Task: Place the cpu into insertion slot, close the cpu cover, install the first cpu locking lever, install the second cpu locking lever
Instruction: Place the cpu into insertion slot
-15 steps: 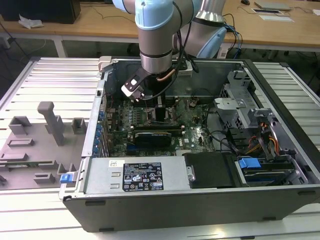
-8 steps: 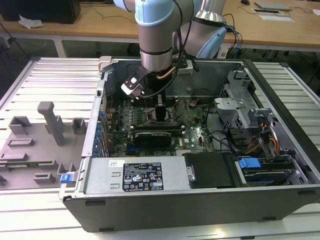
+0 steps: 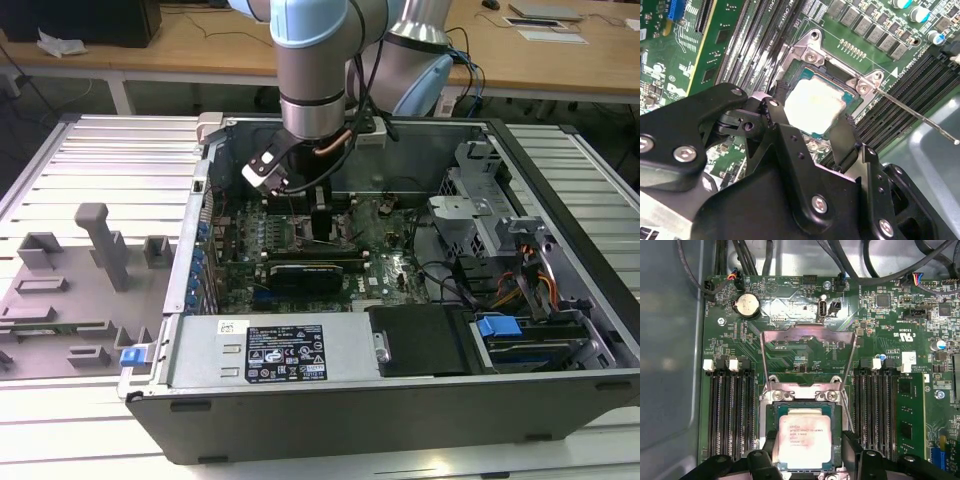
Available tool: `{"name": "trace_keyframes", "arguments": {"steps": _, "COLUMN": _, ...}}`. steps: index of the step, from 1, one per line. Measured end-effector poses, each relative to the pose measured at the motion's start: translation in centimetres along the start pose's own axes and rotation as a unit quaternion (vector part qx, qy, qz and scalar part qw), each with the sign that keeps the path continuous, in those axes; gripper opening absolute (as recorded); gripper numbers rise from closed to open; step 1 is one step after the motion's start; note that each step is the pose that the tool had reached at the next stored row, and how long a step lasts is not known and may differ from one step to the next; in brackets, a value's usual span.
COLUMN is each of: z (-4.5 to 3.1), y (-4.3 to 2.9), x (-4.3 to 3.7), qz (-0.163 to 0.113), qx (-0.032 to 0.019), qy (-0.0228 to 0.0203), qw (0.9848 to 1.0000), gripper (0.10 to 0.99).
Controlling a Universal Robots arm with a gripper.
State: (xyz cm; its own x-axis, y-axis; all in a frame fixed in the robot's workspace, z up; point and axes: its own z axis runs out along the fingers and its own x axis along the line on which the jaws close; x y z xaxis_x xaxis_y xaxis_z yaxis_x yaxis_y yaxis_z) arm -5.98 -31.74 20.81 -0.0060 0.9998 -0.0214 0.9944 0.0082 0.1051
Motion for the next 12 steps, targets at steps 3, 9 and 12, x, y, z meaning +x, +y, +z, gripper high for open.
{"name": "trace_keyframes", "arguments": {"steps": 3, "z": -0.01, "y": 0.00, "x": -0.01, "qz": 0.000, "qx": 0.0001, "qy": -0.0005, "qw": 1.0000, "gripper": 0.600}}
{"name": "trace_keyframes", "arguments": {"steps": 9, "z": -0.01, "y": 0.00, "x": 0.00, "qz": 0.000, "qx": 0.0001, "qy": -0.0007, "qw": 1.0000, "gripper": 0.286}}
{"name": "trace_keyframes", "arguments": {"steps": 12, "z": -0.01, "y": 0.00, "x": 0.00, "qz": 0.000, "qx": 0.0000, "qy": -0.0009, "qw": 1.0000, "gripper": 0.106}}
